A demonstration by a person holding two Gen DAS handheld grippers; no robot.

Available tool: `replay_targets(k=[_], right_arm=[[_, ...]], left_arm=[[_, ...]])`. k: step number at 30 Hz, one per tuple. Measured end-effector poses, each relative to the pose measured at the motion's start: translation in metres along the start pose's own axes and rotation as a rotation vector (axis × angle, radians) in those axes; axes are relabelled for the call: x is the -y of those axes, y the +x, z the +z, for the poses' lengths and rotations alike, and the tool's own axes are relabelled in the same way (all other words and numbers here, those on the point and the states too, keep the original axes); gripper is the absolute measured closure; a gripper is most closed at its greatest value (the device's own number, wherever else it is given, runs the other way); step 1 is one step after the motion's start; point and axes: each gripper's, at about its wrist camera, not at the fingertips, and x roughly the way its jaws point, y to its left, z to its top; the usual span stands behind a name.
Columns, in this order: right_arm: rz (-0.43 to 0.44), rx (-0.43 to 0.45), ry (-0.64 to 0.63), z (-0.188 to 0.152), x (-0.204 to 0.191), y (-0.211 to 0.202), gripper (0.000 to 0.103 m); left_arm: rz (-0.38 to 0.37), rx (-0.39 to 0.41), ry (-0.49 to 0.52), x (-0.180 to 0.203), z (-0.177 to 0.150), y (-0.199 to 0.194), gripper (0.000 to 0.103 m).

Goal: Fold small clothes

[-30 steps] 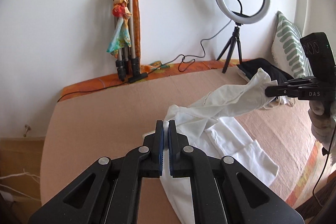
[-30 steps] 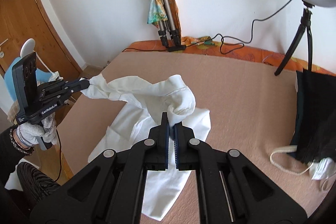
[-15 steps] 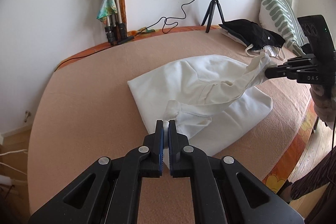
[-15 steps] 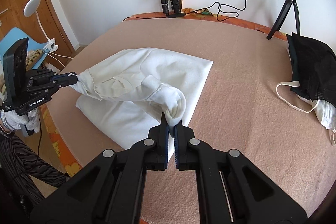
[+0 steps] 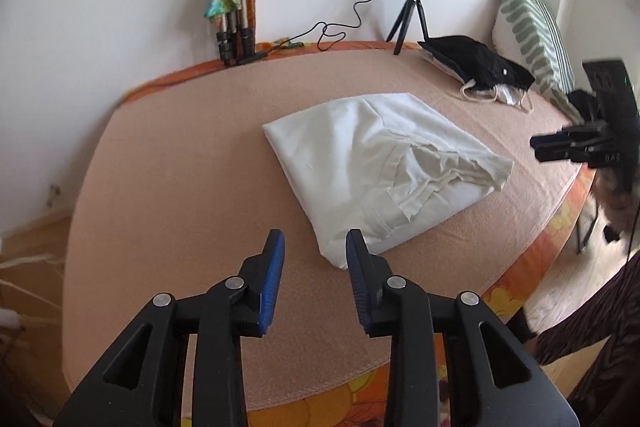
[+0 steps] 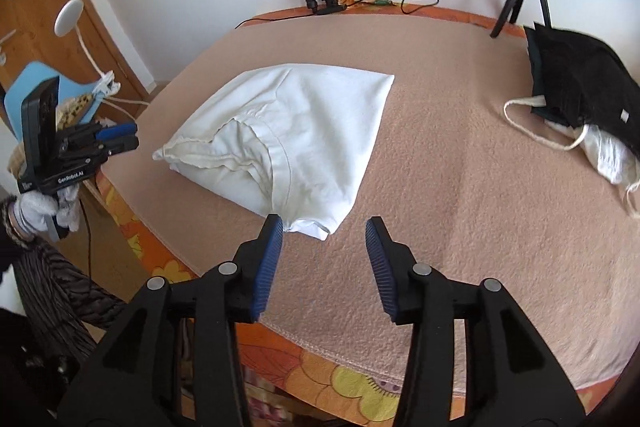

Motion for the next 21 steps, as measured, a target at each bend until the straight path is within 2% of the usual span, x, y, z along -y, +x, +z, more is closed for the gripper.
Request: replay_targets(k=[4,7,11,13,14,15,16,17,21], right_arm=[[0.076,-0.032,0.231,0.001,0.022,0.018,0.057],[0.143,-0.050,0.384,-0.001,0.039,0.031,0.057],[0.154,-0.079,0.455,-0.004,0.048,0.047,0.057],[0.161,-0.096,0.467,-0.005,0.048,0.054,0.058],[0.154,-0.095,0.459,-0.005,0.046,0.055,0.062],[0.157,-0.094,0.450,-0.004,0.044,0.055,0.074],[0.175,-0.097,0.442,-0.002,0.042,0.056,0.087],[0.178,-0.100,0.436,-0.001,0.040,0.056,0.091],[0.178,-0.056,0.436,0.008,0.034,0.042,0.096]], left_arm=[[-0.091,-0.052,-0.253,-0.025,0.002,0.015,0.073],[-0.142,-0.103,-0.366,-0.034,-0.002,0.030,0.073],[-0.201,-0.186,-0.463,-0.033,-0.012,0.051,0.073],[-0.198,-0.179,-0.473,-0.031,-0.013,0.053,0.073],[-0.181,-0.173,-0.459,-0.029,-0.012,0.052,0.081],[-0.186,-0.166,-0.440,-0.026,-0.010,0.053,0.100],[-0.165,-0.165,-0.421,-0.024,-0.008,0.052,0.099],[-0.152,-0.160,-0.401,-0.021,-0.007,0.052,0.099],[-0.121,-0.127,-0.367,-0.023,0.000,0.044,0.100]])
